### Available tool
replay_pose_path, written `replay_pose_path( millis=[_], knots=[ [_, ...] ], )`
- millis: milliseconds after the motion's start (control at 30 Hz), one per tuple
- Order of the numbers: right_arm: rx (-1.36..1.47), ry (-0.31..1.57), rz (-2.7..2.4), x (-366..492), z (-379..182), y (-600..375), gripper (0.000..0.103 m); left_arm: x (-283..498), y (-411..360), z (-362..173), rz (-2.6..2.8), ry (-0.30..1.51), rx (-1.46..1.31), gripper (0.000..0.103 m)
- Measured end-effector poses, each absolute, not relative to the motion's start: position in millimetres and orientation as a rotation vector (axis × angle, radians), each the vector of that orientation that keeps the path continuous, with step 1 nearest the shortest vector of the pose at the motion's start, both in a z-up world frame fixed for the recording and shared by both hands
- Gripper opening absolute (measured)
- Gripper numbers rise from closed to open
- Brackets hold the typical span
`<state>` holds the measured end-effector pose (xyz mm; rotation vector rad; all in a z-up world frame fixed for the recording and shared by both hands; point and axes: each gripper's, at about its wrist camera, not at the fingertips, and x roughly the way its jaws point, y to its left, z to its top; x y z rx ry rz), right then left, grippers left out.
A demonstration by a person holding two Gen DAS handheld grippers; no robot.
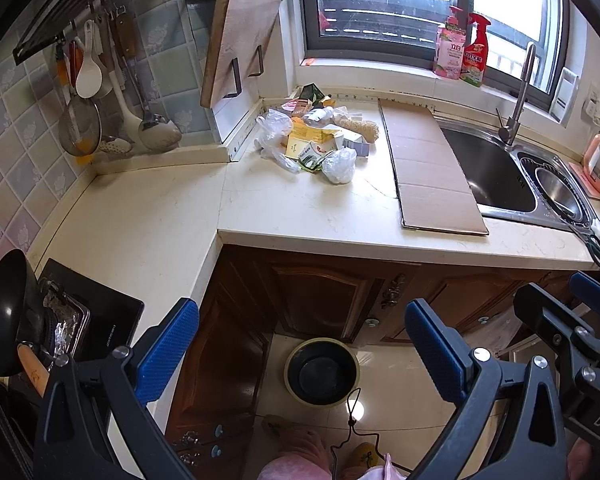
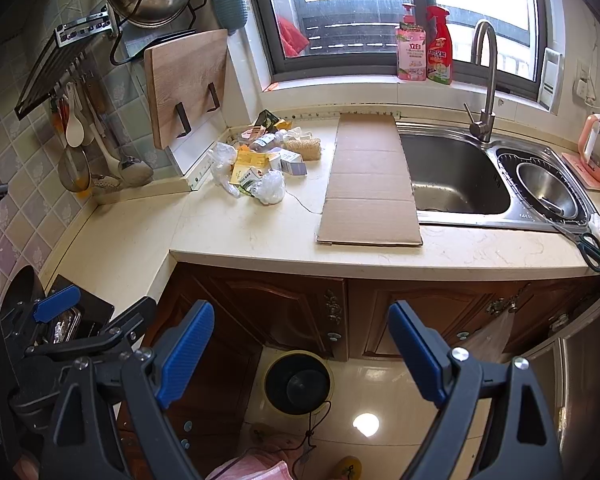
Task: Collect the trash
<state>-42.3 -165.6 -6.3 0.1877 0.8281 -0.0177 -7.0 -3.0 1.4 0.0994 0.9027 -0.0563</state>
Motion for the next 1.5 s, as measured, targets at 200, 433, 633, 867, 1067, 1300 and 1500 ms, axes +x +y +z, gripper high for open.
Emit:
replay_pose_path(
  millis=[200, 433, 633, 867, 1067, 1300, 1500],
  knots=[
    [0.181, 0.825, -0.019, -41.2, -6.3, -163.3, 0.09, -8.6, -2.3, 0.5, -0.054, 0.9, 0.097, 0.102],
    [0.182, 0.825, -0.018, -41.5, -5.9, -166.5, 0.09, -9.4, 0.8, 0.1, -0.054, 0.902, 0.092, 0.102],
    [0.183, 0.823, -0.017, -45.2, -5.1, -167.1, 0.09, -10.0, 3.2, 0.3, -0.053, 0.899, 0.091, 0.102],
    [0.183, 0.826, -0.014, -45.6, -6.0, -170.0, 0.09, -10.5, 3.7, 0.9, -0.052, 0.9, 0.091, 0.102],
    [0.179, 0.827, -0.01, -48.1, -4.9, -166.6, 0.09, -11.9, 6.0, 0.3, -0.048, 0.902, 0.09, 0.102],
    [0.167, 0.83, 0.003, -50.0, -3.2, -165.7, 0.09, -21.9, 7.1, 0.6, -0.038, 0.902, 0.079, 0.102],
    [0.157, 0.829, 0.017, -51.9, -2.1, -174.9, 0.09, -23.7, 6.1, 0.0, -0.037, 0.906, 0.076, 0.102]
  ],
)
